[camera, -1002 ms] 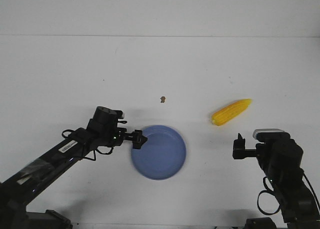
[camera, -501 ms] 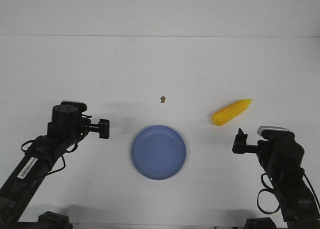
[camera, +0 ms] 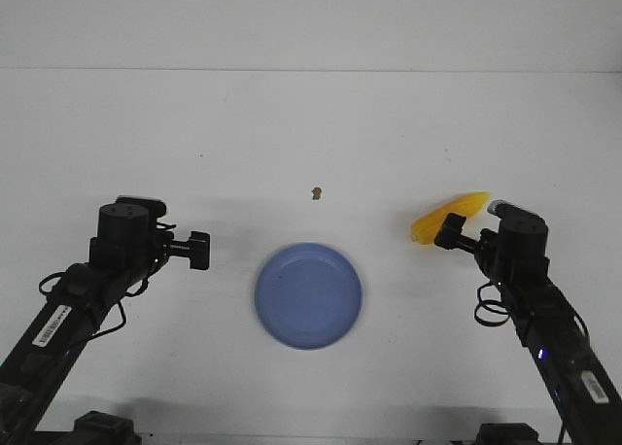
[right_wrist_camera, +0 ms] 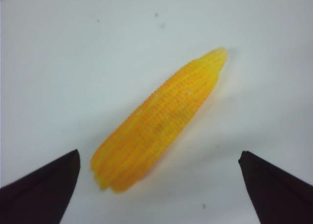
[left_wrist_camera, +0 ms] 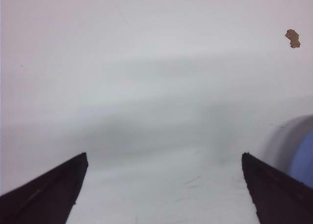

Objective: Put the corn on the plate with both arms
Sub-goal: 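Lower the right gripper onto the yellow corn and grasp it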

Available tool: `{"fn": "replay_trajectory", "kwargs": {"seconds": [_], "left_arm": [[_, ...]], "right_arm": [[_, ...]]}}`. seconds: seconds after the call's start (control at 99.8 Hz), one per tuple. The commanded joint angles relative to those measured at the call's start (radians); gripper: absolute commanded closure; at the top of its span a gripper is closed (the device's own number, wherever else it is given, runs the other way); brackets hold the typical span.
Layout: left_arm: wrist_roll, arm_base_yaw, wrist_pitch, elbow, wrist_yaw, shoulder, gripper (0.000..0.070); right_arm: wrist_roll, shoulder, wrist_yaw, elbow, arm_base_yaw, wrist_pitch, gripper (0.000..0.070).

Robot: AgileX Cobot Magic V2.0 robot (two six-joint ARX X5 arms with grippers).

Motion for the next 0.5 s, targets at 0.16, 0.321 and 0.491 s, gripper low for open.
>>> {"fn": "replay_trajectory", "kwargs": {"seconds": [0.16,0.321,0.491], "left_arm": [[0.016,0.000,0.008,0.011,-0.002,0.009,0.0056],[0.016,0.000,0.009,0.011,-0.002,0.009,0.0056],[0.016,0.000,0.009,0.011,-0.002,0.009,0.0056]], "right_arm": [[0.072,0.173,-0.059,0.023,-0.031,0.126,0.0000],[0.114,0.249,-0.117,0.041,-0.032,0.201,0.0000],[0.120,0.312,-0.149,0.080,-0.031,0.216,0.0000]]}}
